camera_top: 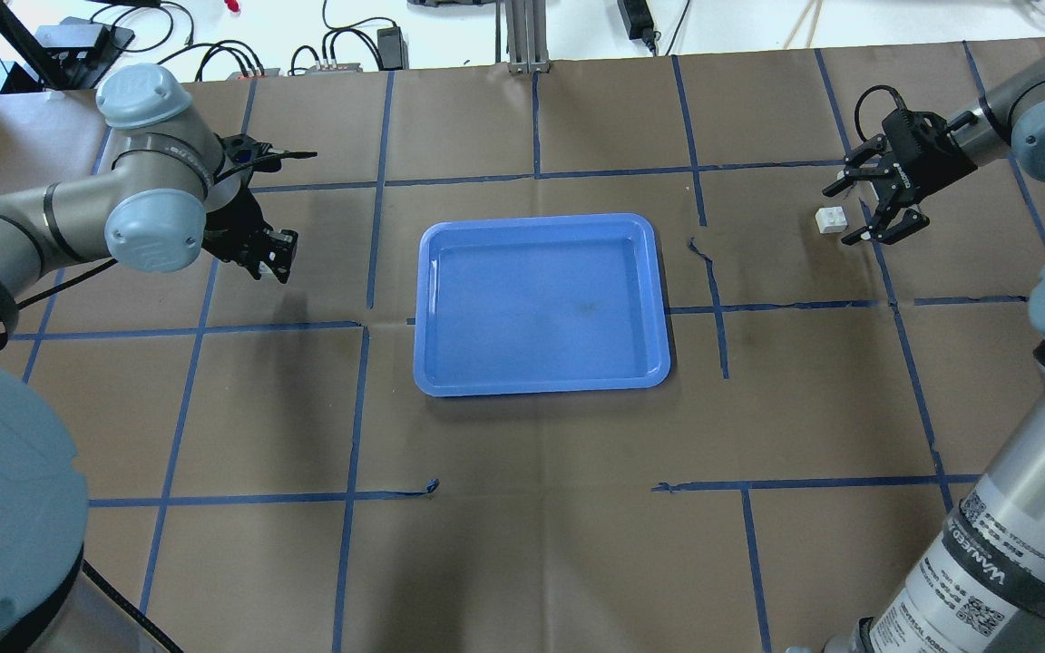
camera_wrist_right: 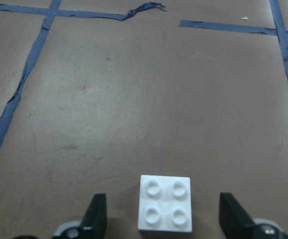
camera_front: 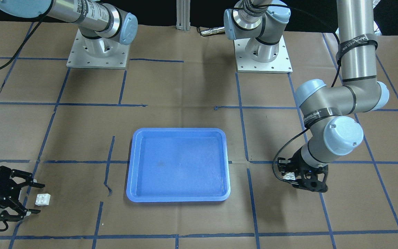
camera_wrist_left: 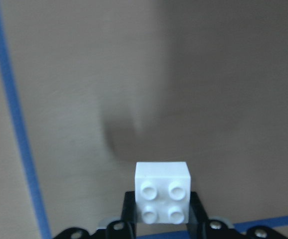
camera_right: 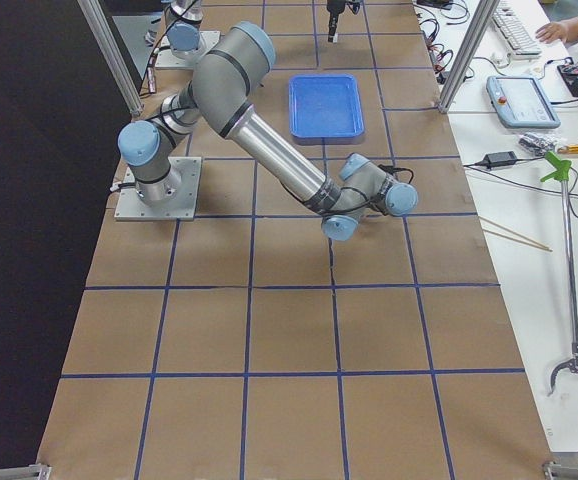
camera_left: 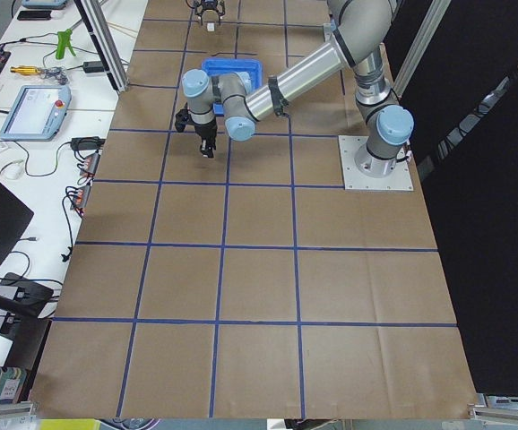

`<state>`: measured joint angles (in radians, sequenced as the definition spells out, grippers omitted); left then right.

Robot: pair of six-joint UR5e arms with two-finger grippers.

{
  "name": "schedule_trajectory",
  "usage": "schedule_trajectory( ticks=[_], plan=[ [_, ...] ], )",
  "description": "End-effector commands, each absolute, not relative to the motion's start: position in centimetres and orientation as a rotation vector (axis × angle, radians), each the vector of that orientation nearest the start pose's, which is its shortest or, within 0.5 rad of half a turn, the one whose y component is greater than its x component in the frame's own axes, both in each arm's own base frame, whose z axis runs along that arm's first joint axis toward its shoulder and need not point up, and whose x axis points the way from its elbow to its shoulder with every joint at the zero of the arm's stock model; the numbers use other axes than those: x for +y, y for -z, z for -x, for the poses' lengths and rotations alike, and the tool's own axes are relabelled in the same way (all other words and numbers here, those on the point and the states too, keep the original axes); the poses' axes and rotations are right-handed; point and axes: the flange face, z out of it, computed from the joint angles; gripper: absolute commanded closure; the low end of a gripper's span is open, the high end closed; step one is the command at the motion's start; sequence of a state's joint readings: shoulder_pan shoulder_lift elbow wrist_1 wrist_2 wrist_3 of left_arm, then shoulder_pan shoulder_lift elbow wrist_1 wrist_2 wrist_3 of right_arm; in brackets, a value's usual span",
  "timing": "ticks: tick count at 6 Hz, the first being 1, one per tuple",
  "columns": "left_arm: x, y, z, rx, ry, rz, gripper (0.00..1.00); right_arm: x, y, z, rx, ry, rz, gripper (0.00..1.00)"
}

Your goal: Assemble white blocks and place on blue tray

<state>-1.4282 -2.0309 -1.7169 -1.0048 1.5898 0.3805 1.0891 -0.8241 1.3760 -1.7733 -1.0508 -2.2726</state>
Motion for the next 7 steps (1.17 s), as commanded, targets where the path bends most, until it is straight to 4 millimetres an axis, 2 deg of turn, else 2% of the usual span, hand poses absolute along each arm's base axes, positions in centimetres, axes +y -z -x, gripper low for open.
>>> schedule_trajectory(
  ticks=[1,2,3,4,5,6,7],
  plan=[
    [-61.3,-23.5,15.3,3.042,-0.006,-0.748,0.87,-69.3,-15.3,15.6,1.75,0.597,1.982,0.6],
    [-59.9,-24.0,22.0,2.972,0.033,-1.004,0.87,-69.4,-15.6,15.6,1.753,0.6,1.984,0.68],
    [-58.6,-24.3,26.6,2.932,0.056,-1.177,0.87,-69.6,-16.3,15.7,1.757,0.608,1.992,0.7],
    [-57.4,-24.1,29.4,2.826,0.068,-1.464,0.87,-69.8,-18.1,15.8,1.793,0.606,1.975,0.7],
    [-56.1,-23.4,31.9,2.661,0.053,-1.749,0.87,-69.2,-21.3,15.3,1.825,0.626,1.969,0.69],
    [-55.1,-22.2,33.8,2.57,0.021,-1.888,0.87,-67.2,-22.7,14.1,1.816,0.63,1.928,0.69],
    [-54.2,-21.1,35.4,2.516,-0.002,-1.967,0.87,-63.9,-23.8,11.9,1.801,0.693,1.877,0.69]
  ],
)
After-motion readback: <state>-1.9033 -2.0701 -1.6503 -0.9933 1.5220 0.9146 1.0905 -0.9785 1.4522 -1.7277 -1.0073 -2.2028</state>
